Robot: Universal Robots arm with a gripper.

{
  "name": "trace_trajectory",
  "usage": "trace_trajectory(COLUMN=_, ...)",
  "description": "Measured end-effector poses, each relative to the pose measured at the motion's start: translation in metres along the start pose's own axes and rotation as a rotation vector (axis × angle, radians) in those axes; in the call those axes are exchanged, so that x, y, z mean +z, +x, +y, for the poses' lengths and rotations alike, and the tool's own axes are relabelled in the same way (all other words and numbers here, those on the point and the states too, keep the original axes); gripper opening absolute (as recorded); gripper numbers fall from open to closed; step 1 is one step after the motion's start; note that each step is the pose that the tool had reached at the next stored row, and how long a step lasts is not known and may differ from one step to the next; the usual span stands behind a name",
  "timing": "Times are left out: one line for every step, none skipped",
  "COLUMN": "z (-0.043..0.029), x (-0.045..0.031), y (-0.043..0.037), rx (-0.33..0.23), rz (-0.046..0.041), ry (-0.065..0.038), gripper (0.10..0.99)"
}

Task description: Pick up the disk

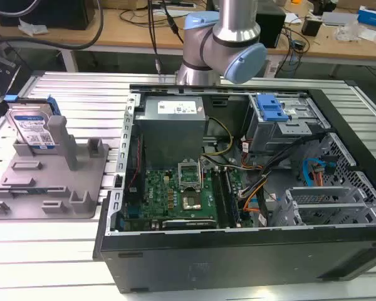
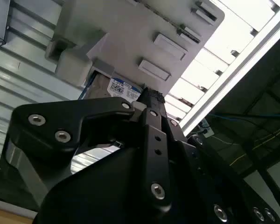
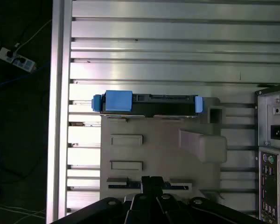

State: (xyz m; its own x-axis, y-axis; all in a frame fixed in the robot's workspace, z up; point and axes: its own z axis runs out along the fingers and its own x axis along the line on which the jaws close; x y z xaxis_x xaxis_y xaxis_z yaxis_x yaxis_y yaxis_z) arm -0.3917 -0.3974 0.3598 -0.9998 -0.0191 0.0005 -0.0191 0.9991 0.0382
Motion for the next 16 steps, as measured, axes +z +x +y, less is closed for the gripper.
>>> trace_trajectory(z=0.0000, x=0.0000, y=0.0000, rx=0.000, rz=0.0000, ry=0.000, gripper=0.106)
trace_trajectory(z=0.0000, x=0.0000, y=0.0000, rx=0.000, rz=0.0000, ry=0.000, gripper=0.106)
trace_trajectory(z=0.0000, x=0.0000, y=0.0000, rx=0.000, rz=0.0000, ry=0.000, gripper=0.106)
trace_trajectory(z=0.0000, x=0.0000, y=0.0000, rx=0.000, rz=0.0000, ry=0.000, gripper=0.106)
trace_trajectory(z=0.0000, x=0.0000, y=0.0000, rx=0.000, rz=0.0000, ry=0.000, gripper=0.106)
trace_trajectory(z=0.0000, x=0.0000, y=0.0000, rx=0.000, rz=0.0000, ry=0.000, gripper=0.106)
trace_trajectory(z=0.0000, x=0.0000, y=0.0000, rx=0.000, rz=0.0000, ry=0.000, gripper=0.106)
trace_trajectory(z=0.0000, x=0.0000, y=0.0000, rx=0.000, rz=0.0000, ry=0.000, gripper=0.106)
trace_trajectory(z=0.0000, x=0.0000, y=0.0000, rx=0.000, rz=0.0000, ry=0.000, gripper=0.106)
trace_trajectory(z=0.0000, x=0.0000, y=0.0000, rx=0.000, rz=0.0000, ry=0.000, gripper=0.106)
trace_trajectory(z=0.0000, x=0.0000, y=0.0000, rx=0.000, rz=0.0000, ry=0.000, gripper=0.106)
trace_trajectory(z=0.0000, x=0.0000, y=0.0000, rx=0.000, rz=0.0000, ry=0.000, gripper=0.106)
trace_trajectory(z=0.0000, x=0.0000, y=0.0000, rx=-0.001, rz=0.0000, ry=0.000, gripper=0.106)
trace_trajectory(z=0.0000, x=0.0000, y=0.0000, rx=-0.009, rz=0.0004, ry=0.000, gripper=0.106)
trace_trajectory(z=0.0000, x=0.0000, y=0.0000, rx=-0.020, rz=0.0007, ry=0.000, gripper=0.106)
trace_trajectory(z=0.0000, x=0.0001, y=0.0000, rx=-0.051, rz=0.0018, ry=0.000, gripper=0.106)
